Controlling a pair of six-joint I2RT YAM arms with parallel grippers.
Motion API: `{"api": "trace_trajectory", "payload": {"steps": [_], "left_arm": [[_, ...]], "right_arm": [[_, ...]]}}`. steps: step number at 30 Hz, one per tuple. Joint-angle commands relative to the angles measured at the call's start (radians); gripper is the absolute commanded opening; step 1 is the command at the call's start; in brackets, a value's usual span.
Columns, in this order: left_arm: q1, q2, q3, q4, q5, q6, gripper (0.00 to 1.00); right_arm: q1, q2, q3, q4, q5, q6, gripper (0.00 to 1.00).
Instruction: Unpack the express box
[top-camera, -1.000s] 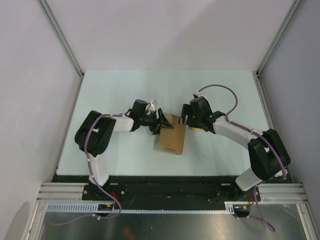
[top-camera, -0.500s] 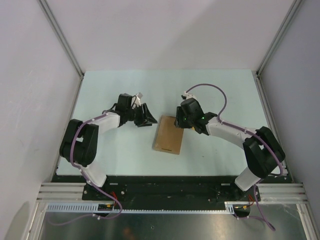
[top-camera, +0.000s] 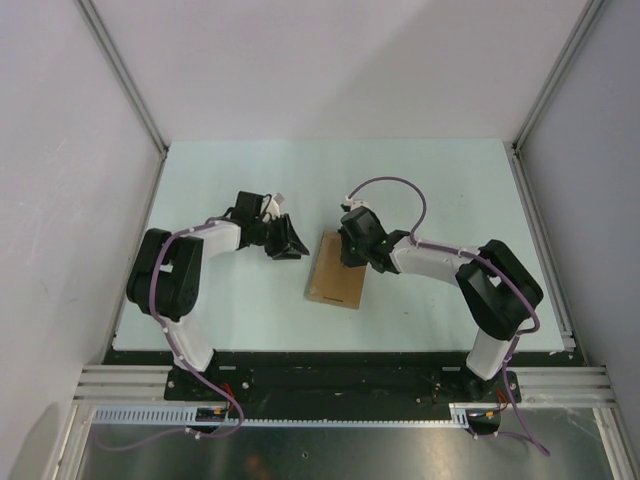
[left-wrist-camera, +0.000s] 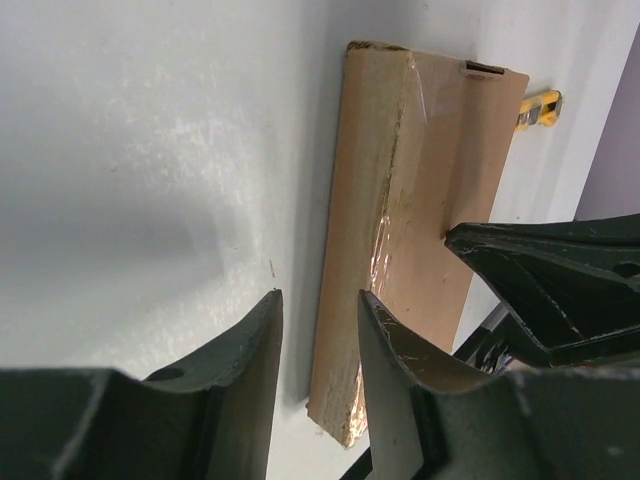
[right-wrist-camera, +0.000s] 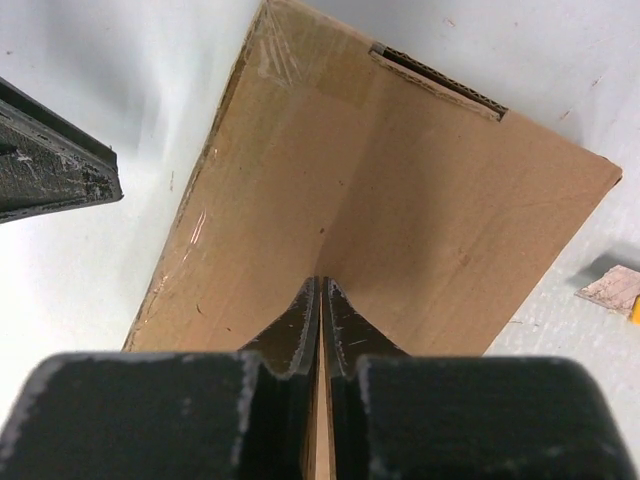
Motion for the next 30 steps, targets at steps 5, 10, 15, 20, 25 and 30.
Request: {"api": "trace_trajectory", "payload": {"steps": [5, 10, 15, 20, 25, 30], "left_arm": [[-0.032, 0.037, 0.076, -0.003, 0.065, 0.043, 0.4], [-0.035, 0.048, 0.085, -0.001, 0.059, 0.042, 0.4], [-0.04, 0.06, 0.101, -0.003, 0.059, 0.054, 0.4], [-0.041, 0.075, 0.112, -0.003, 0.076, 0.056, 0.39], [-0.04, 0.078, 0.121, -0.003, 0.075, 0.06, 0.39], [-0.041, 0.081, 0.127, -0.007, 0.052, 0.059, 0.38]], "right_arm": [[0.031, 0.033, 0.038, 0.014, 0.068, -0.061, 0.24], [0.072, 0.042, 0.051, 0.011, 0.196, -0.131, 0.49], [0.127, 0.065, 0.057, 0.022, 0.322, -0.196, 0.67], [0.169, 0.111, 0.057, 0.042, 0.358, -0.26, 0.73], [0.195, 0.122, 0.057, 0.055, 0.369, -0.266, 0.75], [0.192, 0.142, 0.057, 0.036, 0.368, -0.265, 0.76]]}}
